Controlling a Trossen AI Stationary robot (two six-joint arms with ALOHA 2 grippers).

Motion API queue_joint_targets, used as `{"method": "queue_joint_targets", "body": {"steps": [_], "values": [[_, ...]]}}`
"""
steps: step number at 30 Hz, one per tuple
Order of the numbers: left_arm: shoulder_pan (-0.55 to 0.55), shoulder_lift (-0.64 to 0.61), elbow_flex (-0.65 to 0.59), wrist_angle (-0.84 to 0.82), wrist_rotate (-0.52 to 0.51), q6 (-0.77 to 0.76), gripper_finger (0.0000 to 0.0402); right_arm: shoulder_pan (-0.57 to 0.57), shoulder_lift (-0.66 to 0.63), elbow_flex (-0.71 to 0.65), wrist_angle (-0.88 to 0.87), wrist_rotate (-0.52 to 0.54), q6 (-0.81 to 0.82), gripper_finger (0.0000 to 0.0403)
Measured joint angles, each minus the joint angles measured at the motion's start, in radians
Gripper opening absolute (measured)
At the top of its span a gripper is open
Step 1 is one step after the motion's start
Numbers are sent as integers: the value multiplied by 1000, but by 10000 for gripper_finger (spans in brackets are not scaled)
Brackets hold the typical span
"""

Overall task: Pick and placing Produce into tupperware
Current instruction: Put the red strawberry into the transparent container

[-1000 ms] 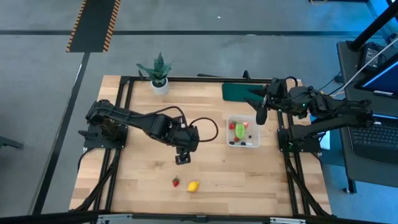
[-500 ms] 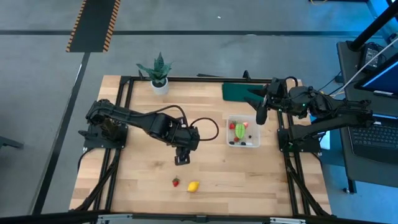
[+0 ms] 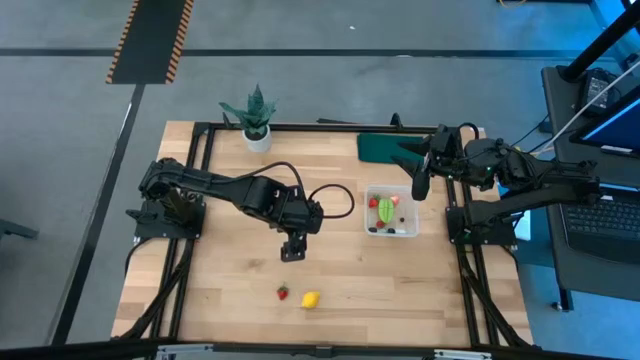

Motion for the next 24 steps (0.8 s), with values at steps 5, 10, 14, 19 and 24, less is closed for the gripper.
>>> {"method": "queue_joint_targets", "body": {"steps": [5, 10, 14, 19, 24], "values": [[8, -6, 0, -10, 1, -2, 361, 0, 0, 0, 1, 0, -1, 204], [2, -16, 0, -17, -3, -33, 357, 0, 0, 0, 1, 0, -2, 204], [-6, -17, 0, -46, 38, -80, 354, 0, 0, 0, 0, 0, 2, 204], [-57, -17, 0, -123, 76, -194, 353, 0, 0, 0, 0, 0, 25, 204], [-136, -17, -2, -149, 70, -302, 353, 0, 0, 0, 0, 0, 30, 204]]}}
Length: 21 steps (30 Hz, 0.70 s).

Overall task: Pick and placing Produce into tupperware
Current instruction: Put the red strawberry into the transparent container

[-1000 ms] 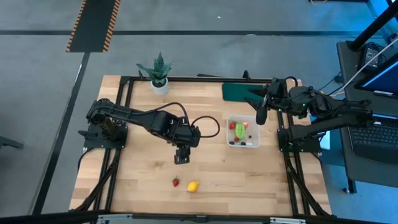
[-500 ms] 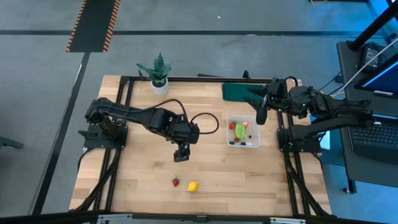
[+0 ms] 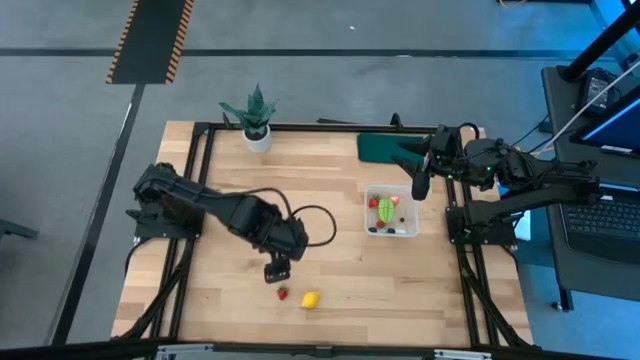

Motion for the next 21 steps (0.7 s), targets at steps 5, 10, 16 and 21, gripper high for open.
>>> {"method": "queue_joint_targets", "body": {"steps": [5, 10, 16, 21], "values": [[-58, 0, -46, 30, -12, -178, 353, 0, 0, 0, -1, 0, 8, 204], [-84, 0, -81, 94, -37, -269, 353, 0, 1, 0, -8, 0, -22, 204], [-85, 0, -160, 268, -49, -330, 353, 0, 1, 0, -8, 0, -25, 204], [-101, 0, -268, 477, -33, -306, 356, 0, 1, 0, -12, -47, -29, 204]]}}
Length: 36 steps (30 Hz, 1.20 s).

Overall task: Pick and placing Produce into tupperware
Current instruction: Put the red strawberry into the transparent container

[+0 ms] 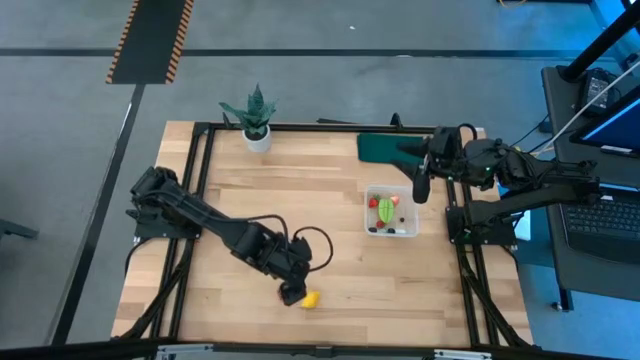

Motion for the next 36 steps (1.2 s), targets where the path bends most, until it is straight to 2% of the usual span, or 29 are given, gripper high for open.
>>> {"method": "queue_joint_targets", "body": {"steps": [7, 15, 22, 29, 36], "values": [[-42, 0, -125, 234, -17, -23, 351, 0, 0, 0, -15, -52, -6, 204], [-72, 48, -200, 285, -104, -27, 351, 0, 0, 0, -30, -53, -30, 204], [-78, 106, -200, 397, -106, -48, 350, 0, 0, 0, -38, -53, -50, 204], [-106, 116, -201, 240, -76, -58, 350, 0, 0, 0, -67, -53, -54, 204], [-115, 116, -201, 149, -57, -193, 350, 0, 0, 0, -92, -53, -51, 204]]}}
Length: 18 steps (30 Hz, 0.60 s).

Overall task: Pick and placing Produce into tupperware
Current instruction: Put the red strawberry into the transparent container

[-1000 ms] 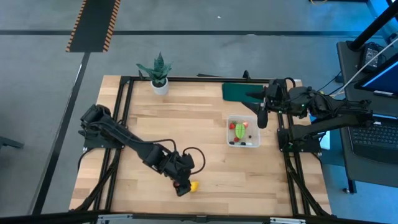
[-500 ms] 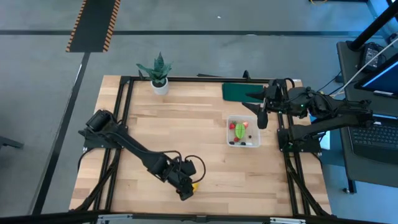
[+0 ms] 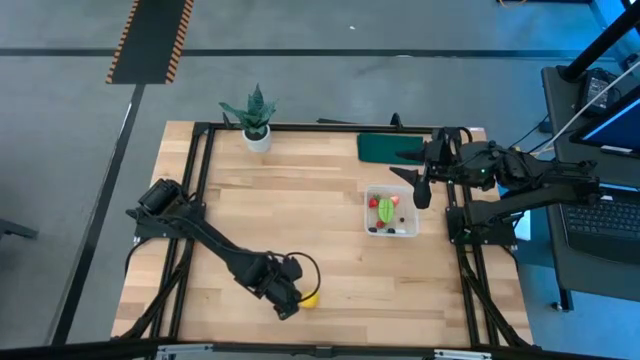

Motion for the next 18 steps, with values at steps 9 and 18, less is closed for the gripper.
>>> {"method": "queue_joint_targets", "body": {"steps": [9, 18], "values": [[2, 96, 0, 9, 98, -127, 342, 0, 0, 0, 1, -4, 3, 204], [0, 130, 2, 19, 125, -154, 323, 0, 0, 0, 2, -5, 25, 204]]}}
